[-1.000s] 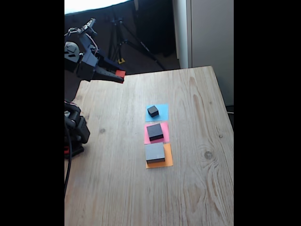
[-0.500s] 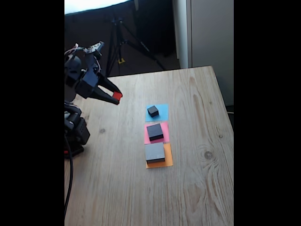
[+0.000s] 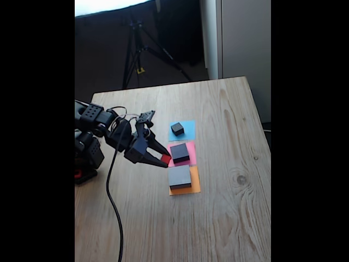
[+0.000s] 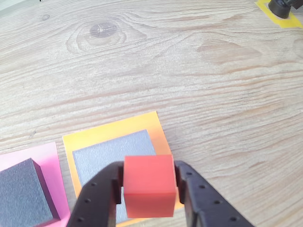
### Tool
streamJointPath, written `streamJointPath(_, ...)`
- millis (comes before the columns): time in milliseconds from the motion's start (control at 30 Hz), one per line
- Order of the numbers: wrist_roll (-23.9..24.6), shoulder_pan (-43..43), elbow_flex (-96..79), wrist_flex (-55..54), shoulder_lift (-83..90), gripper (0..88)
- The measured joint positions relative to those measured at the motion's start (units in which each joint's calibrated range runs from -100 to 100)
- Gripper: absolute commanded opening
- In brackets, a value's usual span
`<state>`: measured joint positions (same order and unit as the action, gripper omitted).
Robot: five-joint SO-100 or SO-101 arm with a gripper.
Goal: Tower of hanoi
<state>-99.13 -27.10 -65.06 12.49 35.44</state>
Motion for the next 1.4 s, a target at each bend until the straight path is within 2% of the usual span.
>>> streamJointPath(200,0.0,0.93,-4.69,-20.66,-9.92,3.4)
streamJointPath(633,0.0,3.51,-11.82,-48.76,-26.25,3.5)
streamJointPath(1100,0.0,4.54,-13.12,-65.01,-39.76,3.9)
streamJointPath(1400,0.0,4.85,-10.86,-68.61,-44.29,6.2)
